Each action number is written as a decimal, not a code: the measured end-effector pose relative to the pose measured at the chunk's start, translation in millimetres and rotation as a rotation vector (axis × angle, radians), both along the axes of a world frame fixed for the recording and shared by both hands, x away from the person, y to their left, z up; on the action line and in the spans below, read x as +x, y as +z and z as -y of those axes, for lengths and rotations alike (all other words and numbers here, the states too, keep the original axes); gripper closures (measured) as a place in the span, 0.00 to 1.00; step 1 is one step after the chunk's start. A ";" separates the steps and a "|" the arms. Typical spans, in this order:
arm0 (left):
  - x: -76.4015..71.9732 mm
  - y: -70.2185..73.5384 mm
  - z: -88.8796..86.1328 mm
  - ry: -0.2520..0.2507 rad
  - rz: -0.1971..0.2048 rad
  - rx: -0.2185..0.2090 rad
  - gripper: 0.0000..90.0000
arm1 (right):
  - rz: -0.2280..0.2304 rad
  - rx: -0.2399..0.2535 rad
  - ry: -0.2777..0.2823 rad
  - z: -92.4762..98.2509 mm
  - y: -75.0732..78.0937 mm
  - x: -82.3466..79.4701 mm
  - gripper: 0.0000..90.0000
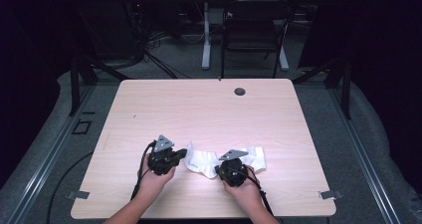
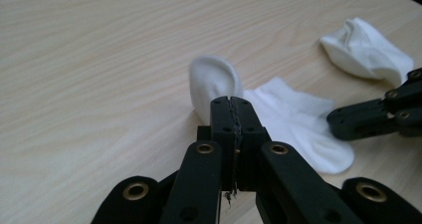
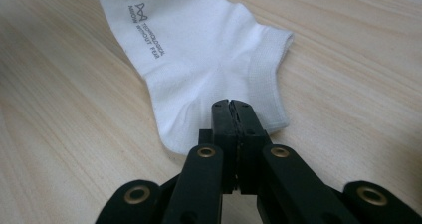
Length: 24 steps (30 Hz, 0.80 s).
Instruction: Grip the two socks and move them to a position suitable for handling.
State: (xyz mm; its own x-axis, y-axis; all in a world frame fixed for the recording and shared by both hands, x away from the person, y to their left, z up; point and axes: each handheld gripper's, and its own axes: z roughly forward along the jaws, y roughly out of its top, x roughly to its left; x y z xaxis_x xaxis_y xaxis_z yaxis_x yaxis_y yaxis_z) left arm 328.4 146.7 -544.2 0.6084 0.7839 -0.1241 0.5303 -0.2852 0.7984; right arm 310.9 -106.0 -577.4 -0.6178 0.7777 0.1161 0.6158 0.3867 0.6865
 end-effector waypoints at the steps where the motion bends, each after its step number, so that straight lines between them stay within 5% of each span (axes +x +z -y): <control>1: -0.9 -1.6 -2.3 0.000 -0.003 0.006 1.00 | 0.002 0.005 -0.003 0.7 -0.4 -0.7 1.00; 10: -8.4 -20.5 -23.9 0.042 -0.075 0.006 0.94 | -0.008 0.015 -0.002 6.1 -0.6 -5.3 1.00; 17: -7.1 -11.6 -26.6 0.049 -0.030 -0.029 0.85 | 0.001 0.020 0.006 5.8 -1.0 -6.4 1.00; 24: 12.8 -21.5 -11.9 -0.020 -0.041 0.050 0.79 | 0.000 0.020 0.008 5.9 -1.0 -6.1 1.00</control>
State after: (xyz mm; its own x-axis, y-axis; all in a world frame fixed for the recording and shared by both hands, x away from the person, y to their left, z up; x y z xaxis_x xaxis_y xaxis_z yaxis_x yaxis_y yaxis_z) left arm 341.2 158.6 -565.7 0.6190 0.7777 -0.1099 0.5563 -0.3353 0.7604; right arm 304.8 -112.0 -578.5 -0.6243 0.7701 0.1316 0.6127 0.3781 0.6941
